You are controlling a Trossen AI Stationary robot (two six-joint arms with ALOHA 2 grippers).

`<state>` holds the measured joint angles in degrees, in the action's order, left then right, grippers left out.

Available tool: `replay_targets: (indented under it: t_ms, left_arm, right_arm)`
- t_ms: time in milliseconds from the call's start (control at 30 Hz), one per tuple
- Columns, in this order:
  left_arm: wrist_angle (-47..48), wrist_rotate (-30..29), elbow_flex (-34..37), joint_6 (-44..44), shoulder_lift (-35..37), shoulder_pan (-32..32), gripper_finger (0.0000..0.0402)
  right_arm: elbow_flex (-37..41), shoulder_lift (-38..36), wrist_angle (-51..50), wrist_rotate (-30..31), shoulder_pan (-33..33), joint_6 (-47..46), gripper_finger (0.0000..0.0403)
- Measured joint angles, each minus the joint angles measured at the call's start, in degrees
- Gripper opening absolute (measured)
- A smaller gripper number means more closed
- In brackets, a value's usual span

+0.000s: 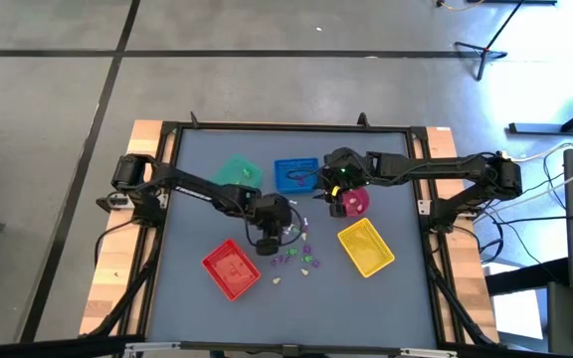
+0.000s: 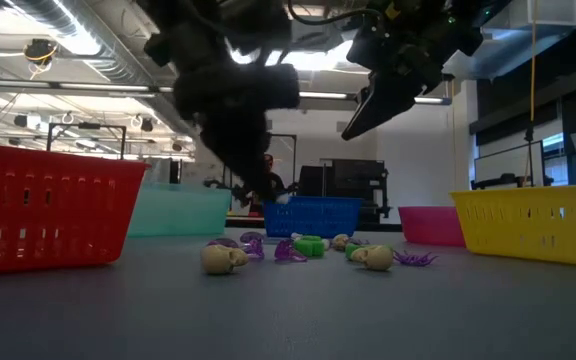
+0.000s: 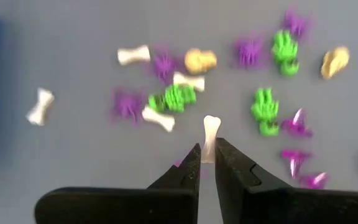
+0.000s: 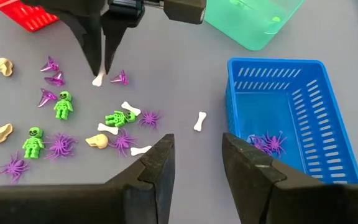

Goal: Sort Halloween decoration
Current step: Put the white bone toy into the yellow bin

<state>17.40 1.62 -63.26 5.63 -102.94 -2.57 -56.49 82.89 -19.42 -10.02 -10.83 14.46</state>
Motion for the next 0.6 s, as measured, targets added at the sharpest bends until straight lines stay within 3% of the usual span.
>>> replay_targets:
  t_ms: [433, 600]
  left_arm:
    - [-0.2, -18.9, -5.4, 0.0, 0.0, 0.0, 0.0016]
    - [-0.5, -24.7, -6.3, 0.0, 0.0, 0.0, 0.0016]
  right_arm:
    - [0.0, 0.0, -0.1, -0.1, 0.0, -22.9, 0.0131]
    - [0.0, 0.0, 0.0, -3.7, 0.0, -32.3, 0.0131]
